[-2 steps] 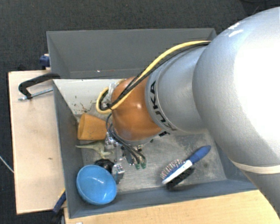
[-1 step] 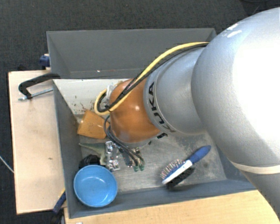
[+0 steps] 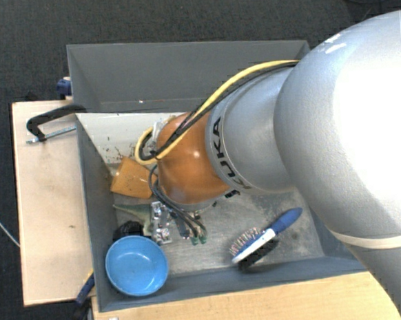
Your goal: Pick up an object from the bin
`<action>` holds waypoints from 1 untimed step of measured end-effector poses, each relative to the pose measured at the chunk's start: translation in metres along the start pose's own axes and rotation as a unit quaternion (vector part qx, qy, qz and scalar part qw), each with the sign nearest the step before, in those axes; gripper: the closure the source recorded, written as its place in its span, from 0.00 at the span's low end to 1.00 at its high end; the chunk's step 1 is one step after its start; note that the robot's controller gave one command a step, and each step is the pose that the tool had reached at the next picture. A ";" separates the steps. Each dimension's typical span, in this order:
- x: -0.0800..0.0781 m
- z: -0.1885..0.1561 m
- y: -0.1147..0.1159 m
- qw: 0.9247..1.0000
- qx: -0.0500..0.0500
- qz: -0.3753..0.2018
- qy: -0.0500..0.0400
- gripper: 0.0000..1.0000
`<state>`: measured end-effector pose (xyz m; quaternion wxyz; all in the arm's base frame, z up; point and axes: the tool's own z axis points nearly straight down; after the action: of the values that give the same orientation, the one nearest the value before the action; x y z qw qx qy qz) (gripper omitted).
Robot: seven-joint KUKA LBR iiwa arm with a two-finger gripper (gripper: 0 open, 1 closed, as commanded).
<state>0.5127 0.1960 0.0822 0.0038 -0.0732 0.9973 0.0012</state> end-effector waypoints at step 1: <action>0.000 0.000 0.000 1.000 0.000 0.000 0.000 1.00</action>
Offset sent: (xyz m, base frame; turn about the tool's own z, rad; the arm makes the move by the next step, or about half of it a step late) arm 0.0000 0.0000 0.0000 0.0000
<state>0.5127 0.1960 0.0822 0.0038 -0.0733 0.9973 0.0012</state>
